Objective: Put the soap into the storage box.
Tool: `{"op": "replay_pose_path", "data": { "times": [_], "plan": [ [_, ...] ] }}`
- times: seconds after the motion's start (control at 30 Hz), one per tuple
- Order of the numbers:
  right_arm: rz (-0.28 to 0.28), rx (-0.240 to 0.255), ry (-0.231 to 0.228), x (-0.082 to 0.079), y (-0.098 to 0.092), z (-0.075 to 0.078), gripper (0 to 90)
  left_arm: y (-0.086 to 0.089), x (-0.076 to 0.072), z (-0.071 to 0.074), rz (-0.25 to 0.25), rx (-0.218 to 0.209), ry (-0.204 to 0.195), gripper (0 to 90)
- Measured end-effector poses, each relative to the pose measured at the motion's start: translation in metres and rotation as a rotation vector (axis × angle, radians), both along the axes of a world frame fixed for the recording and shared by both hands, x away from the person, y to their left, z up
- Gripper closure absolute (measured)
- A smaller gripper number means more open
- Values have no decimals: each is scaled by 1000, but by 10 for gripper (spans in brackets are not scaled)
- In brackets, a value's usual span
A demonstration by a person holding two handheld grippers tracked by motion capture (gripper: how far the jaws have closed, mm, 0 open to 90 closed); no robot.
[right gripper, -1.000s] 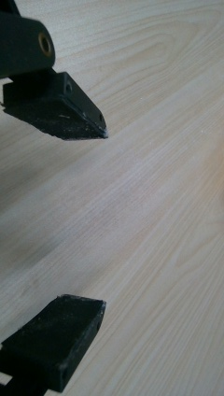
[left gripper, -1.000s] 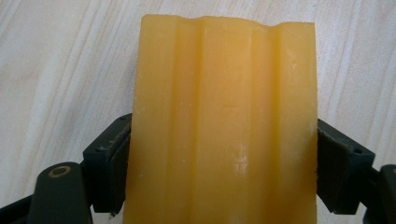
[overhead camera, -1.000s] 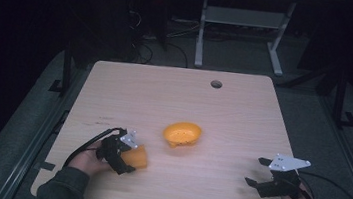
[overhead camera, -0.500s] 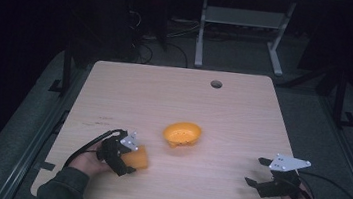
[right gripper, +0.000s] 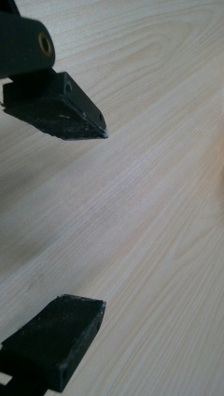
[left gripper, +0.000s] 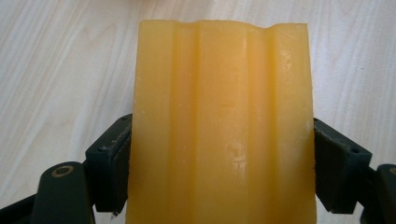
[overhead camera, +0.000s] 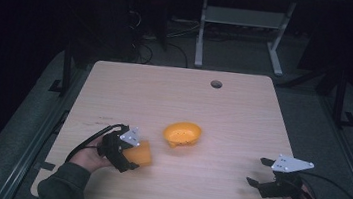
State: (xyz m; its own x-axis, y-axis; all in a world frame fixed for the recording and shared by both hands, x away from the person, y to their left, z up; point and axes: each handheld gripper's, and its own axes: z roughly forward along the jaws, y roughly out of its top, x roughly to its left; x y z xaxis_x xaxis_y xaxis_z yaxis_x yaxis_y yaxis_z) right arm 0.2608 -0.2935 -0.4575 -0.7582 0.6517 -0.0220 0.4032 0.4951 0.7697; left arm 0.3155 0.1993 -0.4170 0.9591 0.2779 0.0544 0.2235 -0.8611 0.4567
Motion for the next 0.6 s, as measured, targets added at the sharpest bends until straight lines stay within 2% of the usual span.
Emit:
{"op": "replay_pose_path", "data": {
  "times": [0.6],
  "plan": [
    [7, 10, -11, 0, -1, 0, 137, -15, 27, 17, -35, -2, 30, 205]
  ]
}}
